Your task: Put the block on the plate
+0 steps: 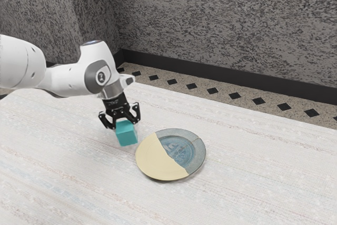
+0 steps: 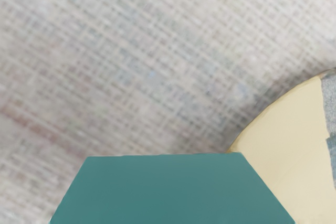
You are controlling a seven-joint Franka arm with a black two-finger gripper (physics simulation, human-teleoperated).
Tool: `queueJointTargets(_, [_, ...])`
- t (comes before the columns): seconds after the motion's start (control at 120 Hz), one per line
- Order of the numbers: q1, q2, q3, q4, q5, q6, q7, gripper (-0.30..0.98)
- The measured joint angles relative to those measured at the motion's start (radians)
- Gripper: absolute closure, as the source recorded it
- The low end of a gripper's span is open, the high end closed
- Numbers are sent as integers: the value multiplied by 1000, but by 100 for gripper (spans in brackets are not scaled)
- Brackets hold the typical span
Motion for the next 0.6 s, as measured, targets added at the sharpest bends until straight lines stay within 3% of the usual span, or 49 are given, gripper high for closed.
queueJointTargets(0.6, [-235,-5,6,2,-72,-6,1,29])
